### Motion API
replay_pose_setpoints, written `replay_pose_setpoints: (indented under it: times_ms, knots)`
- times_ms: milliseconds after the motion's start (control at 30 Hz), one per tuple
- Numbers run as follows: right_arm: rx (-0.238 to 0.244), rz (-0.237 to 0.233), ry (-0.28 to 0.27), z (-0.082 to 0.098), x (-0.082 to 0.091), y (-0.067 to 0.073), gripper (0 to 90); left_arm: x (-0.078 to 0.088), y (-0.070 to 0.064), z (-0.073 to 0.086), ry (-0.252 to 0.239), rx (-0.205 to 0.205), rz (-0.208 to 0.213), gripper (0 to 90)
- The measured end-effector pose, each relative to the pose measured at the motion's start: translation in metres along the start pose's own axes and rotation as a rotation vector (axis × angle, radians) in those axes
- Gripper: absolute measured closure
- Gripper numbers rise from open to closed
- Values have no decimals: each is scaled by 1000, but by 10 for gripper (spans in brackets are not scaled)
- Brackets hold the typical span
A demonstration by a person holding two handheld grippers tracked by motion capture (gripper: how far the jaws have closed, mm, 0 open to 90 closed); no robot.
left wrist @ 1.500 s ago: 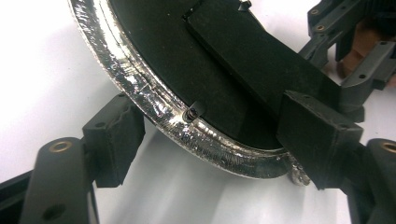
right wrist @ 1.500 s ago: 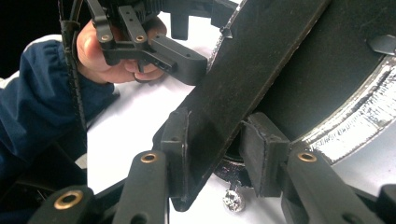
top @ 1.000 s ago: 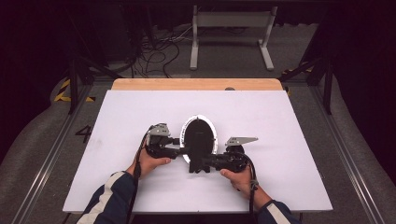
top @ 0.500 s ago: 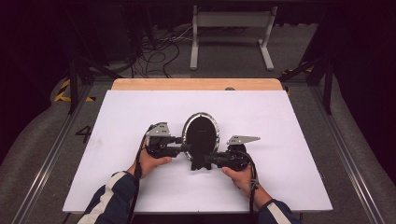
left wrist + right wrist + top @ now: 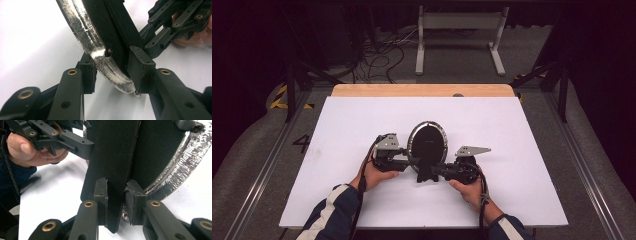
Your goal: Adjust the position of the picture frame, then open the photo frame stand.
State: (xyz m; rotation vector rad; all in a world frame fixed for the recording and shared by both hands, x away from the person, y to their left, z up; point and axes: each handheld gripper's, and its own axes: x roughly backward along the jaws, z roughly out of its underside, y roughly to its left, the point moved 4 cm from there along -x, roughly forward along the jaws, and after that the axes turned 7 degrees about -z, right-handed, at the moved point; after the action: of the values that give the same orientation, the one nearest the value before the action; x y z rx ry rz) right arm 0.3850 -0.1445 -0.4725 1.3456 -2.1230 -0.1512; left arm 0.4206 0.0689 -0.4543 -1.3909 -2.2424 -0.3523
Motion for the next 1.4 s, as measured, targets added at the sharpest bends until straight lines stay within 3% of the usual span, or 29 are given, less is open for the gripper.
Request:
replay_pose_setpoints:
  times_ms: [333,700,900,1033,1233,1400]
  knots:
    - [14,20,-9,-2,5,-1,740,-5,1,-5,-30,-32,-35,608]
    - [13,38,1,-2,4,-3,744,-4,0,-4,-43,-35,2,641]
    - [21,44,2,-2,4,-1,747,-3,-2,-5,-41,-38,0,649]
    - [18,40,0,-3,5,-3,747,-5,-4,-7,-54,-68,-30,647]
    - [19,43,-7,-5,7,-3,747,-6,-3,-6,-65,-72,-62,648]
    - [24,47,-13,-6,9,-1,756,-7,-4,-7,-75,-95,-127,649]
